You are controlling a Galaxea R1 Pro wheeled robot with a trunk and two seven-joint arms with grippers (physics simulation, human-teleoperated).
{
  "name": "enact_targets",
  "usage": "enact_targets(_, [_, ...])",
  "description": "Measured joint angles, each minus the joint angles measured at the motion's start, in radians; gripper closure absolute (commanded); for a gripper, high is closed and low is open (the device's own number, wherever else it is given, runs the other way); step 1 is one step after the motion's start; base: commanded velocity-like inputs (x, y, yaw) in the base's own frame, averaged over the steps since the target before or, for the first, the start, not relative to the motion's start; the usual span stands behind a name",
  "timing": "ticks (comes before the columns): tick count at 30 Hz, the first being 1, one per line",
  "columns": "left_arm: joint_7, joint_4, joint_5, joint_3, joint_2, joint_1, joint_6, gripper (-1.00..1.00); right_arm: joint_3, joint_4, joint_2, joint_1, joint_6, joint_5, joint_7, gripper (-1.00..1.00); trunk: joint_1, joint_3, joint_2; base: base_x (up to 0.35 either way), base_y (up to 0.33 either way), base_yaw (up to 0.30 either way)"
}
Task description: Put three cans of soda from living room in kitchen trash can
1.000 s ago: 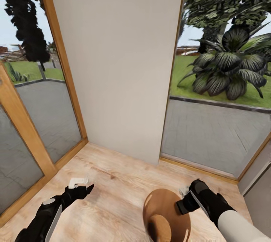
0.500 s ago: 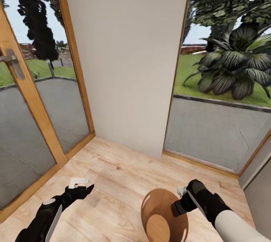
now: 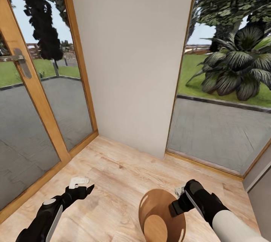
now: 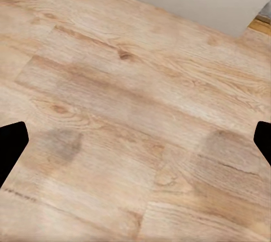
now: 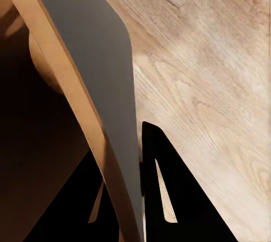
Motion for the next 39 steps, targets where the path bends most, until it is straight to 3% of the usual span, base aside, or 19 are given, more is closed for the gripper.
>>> enact_targets(2, [0.001, 0.014, 0.001, 0.0, 0.0, 0.0, 0.0, -1.0, 0.001, 0.0, 0.002, 0.0, -0.003, 0.017, -0.002, 1.0, 0.0, 0.0, 0.0, -0.155, 0.188, 0.0])
enact_targets(6, [0.002, 0.026, 0.002, 0.0, -0.001, 0.0, 0.0, -1.0, 0.0, 0.0, 0.004, 0.0, 0.002, -0.011, 0.001, 1.0, 0.0, 0.0, 0.0, -0.214, 0.215, 0.002])
enact_targets(10, [0.002, 0.027, 0.003, 0.0, -0.002, 0.0, 0.0, -1.0, 0.001, 0.0, 0.005, 0.0, -0.001, 0.006, -0.001, 1.0, 0.0, 0.0, 0.0, -0.239, 0.211, 0.058])
enact_targets(15, [0.002, 0.027, 0.003, 0.0, -0.002, 0.0, 0.0, -1.0, 0.0, 0.0, 0.005, 0.0, 0.001, -0.008, 0.001, 1.0, 0.0, 0.0, 0.0, -0.246, 0.21, 0.075])
enact_targets(26, [0.002, 0.028, 0.003, 0.0, -0.002, 0.0, 0.0, -1.0, -0.013, 0.001, -0.007, 0.001, -0.001, 0.004, 0.001, 1.0, 0.0, 0.0, 0.0, -0.248, 0.209, 0.007])
enact_targets(30, [0.002, 0.028, 0.002, 0.0, -0.001, 0.0, 0.0, -1.0, -0.018, 0.0, -0.037, 0.001, 0.001, -0.011, 0.01, 1.0, 0.0, 0.0, 0.0, -0.239, 0.207, 0.001])
enact_targets(34, [0.003, 0.028, 0.002, 0.0, -0.001, 0.0, -0.001, -1.0, -0.023, 0.0, -0.077, 0.0, -0.005, 0.005, 0.014, 1.0, 0.0, 0.0, 0.0, -0.229, 0.202, 0.0])
enact_targets(37, [0.003, 0.028, 0.001, 0.0, -0.001, 0.0, -0.001, -1.0, -0.07, 0.0, -0.119, -0.001, -0.002, -0.014, 0.019, 1.0, 0.0, 0.0, 0.0, -0.225, 0.2, 0.0])
enact_targets(39, [0.003, 0.028, 0.001, 0.0, -0.001, 0.0, -0.001, -1.0, -0.082, 0.001, -0.13, -0.001, -0.007, 0.011, 0.017, 1.0, 0.0, 0.0, 0.0, -0.225, 0.199, 0.0])
